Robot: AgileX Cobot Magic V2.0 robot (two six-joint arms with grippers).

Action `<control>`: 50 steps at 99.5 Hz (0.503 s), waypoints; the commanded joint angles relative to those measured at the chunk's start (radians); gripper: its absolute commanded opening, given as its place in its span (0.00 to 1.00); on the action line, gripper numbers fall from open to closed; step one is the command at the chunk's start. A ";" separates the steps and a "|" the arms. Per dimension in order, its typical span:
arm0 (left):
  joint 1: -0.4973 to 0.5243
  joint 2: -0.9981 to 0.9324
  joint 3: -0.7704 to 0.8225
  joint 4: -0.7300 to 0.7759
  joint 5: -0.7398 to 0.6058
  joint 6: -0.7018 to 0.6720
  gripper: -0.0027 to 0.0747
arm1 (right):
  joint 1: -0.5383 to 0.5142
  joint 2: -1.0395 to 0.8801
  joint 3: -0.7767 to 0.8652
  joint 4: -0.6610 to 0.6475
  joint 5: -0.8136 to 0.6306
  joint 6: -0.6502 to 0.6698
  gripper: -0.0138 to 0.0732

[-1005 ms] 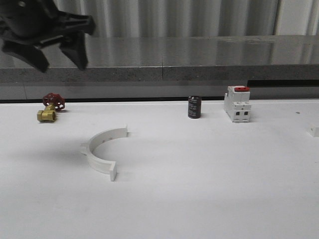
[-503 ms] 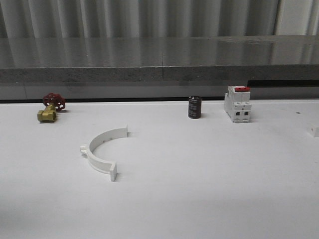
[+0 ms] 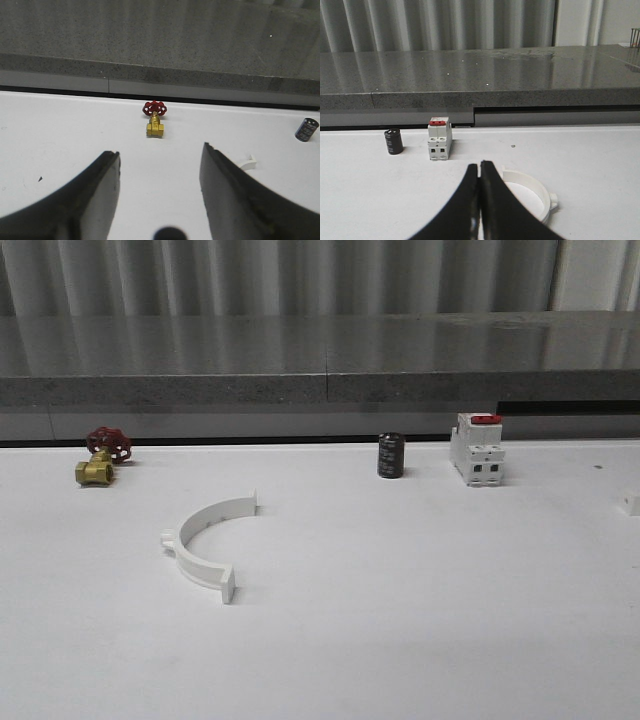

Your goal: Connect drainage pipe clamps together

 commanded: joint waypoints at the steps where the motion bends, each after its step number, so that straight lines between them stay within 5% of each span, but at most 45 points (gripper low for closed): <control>1: 0.003 -0.043 -0.001 -0.007 -0.045 0.002 0.41 | 0.001 -0.019 -0.020 -0.002 -0.087 -0.003 0.08; 34: 0.003 -0.091 0.047 0.025 -0.027 0.002 0.01 | 0.001 -0.019 -0.023 -0.002 -0.111 -0.006 0.08; 50: 0.003 -0.091 0.047 0.039 -0.036 0.002 0.01 | -0.003 -0.011 -0.087 -0.002 -0.079 -0.030 0.08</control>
